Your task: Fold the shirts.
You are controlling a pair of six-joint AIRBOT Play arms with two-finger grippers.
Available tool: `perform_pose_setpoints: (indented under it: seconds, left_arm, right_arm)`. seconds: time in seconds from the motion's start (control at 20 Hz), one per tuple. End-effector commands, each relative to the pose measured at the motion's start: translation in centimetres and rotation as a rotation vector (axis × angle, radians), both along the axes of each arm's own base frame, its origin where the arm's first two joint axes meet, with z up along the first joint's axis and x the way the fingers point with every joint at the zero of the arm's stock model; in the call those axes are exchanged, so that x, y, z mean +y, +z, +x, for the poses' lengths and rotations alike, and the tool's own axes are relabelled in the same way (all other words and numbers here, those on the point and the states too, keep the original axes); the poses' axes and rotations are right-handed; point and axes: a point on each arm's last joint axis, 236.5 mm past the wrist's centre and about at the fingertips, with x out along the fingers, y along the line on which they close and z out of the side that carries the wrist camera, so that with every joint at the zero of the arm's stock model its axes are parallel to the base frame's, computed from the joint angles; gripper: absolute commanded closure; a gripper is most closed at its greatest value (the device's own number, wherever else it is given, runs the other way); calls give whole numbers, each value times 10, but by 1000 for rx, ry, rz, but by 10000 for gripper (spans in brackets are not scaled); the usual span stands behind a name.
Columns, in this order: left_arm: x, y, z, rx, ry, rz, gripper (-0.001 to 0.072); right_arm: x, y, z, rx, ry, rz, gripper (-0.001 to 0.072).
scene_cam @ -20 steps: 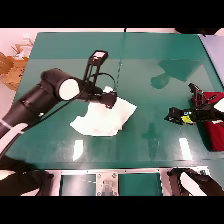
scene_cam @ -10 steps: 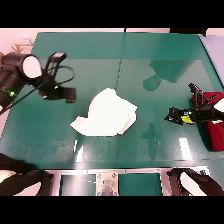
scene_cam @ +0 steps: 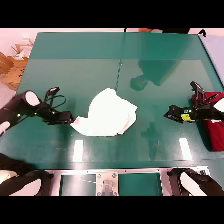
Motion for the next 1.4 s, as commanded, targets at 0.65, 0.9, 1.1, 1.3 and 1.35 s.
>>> perform_pose_setpoints:
  seconds: [0.65,0.9,1.1,1.3,1.35]
  left_arm:
    - [-48,-17,-2,67,18,-239,686]
    - [-54,12,8,57,-38,-265,687]
    - [-47,106,54,-161,-98,-214,687]
    - [-44,257,78,-457,-127,-194,687]
    - [-46,296,80,-543,-135,-205,687]
  right_arm:
    - [138,-97,81,121,127,439,378]
    - [164,-62,116,20,228,447,694]
    - [138,40,139,-159,258,484,694]
    - [85,196,129,-478,212,439,694]
    - [76,235,116,-553,209,422,694]
